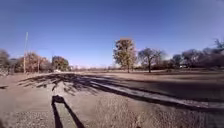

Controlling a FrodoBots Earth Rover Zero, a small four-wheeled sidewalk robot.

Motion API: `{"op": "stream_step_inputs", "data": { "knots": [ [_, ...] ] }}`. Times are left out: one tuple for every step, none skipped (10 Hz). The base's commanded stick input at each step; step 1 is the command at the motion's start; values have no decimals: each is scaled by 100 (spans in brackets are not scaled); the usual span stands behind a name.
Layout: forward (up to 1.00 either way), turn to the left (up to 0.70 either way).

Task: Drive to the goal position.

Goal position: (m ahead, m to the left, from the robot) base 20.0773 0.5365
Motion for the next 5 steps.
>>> {"op": "stream_step_inputs", "data": {
  "knots": [
    [50,0],
    [50,0],
    [50,0],
    [50,0],
    [50,-8]
  ]
}}
